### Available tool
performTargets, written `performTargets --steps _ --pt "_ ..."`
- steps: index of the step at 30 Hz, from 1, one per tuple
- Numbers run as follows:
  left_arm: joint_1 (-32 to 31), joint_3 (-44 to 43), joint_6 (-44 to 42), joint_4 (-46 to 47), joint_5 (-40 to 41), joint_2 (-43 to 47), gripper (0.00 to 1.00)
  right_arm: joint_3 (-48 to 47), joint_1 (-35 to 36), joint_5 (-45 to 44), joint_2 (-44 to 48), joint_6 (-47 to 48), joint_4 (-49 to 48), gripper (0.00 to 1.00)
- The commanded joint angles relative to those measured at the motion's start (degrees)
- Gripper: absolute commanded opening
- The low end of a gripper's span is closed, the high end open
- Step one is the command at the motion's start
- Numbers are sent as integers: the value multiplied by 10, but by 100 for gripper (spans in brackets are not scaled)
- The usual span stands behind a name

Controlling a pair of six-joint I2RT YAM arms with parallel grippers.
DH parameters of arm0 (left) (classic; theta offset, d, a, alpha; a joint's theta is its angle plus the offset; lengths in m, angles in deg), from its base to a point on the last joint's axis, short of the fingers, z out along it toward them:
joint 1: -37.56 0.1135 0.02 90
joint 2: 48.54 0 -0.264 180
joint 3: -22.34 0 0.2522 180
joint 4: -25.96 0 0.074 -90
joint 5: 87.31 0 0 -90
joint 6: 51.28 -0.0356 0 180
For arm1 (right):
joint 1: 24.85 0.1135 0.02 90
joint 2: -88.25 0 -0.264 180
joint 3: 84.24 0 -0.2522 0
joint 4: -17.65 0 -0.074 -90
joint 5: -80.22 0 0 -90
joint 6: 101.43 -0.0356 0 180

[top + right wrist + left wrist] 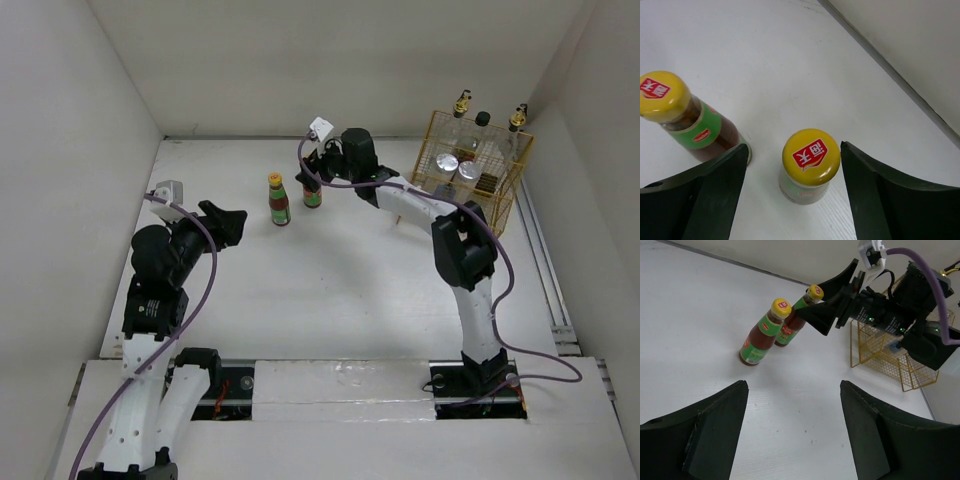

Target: Organize the condiment bottles

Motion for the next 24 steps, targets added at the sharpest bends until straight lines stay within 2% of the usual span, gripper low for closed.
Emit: performTargets --steps 1,4,5,8,9,11,13,17,24 --pt "3 -15 -6 19 -2 -4 70 -41 6 -16 -24 -3 -33 79" --pt "3 -15 -6 19 -8 -4 71 -25 6 -16 -31 -26 -94 70" --pt "3 -15 -6 19 -8 -4 71 -10 6 -9 -31 -39 -111 59" --pt "3 -15 -6 24 -8 -9 71 8 6 -9 -31 -62 -158 40" --pt "3 -15 -6 24 -8 -9 71 13 0 -9 -31 -68 -158 27" --pt "3 -15 -6 24 -8 -9 71 25 0 4 -18 -74 -184 23" --pt "3 -15 -6 19 -3 -4 71 62 0 -1 20 -83 -204 14" --pt "3 -15 -6 24 -8 1 74 115 0 -10 129 -88 -209 9" --pt "3 -9 -1 31 -14 13 85 226 -38 -89 388 -53 -99 5"
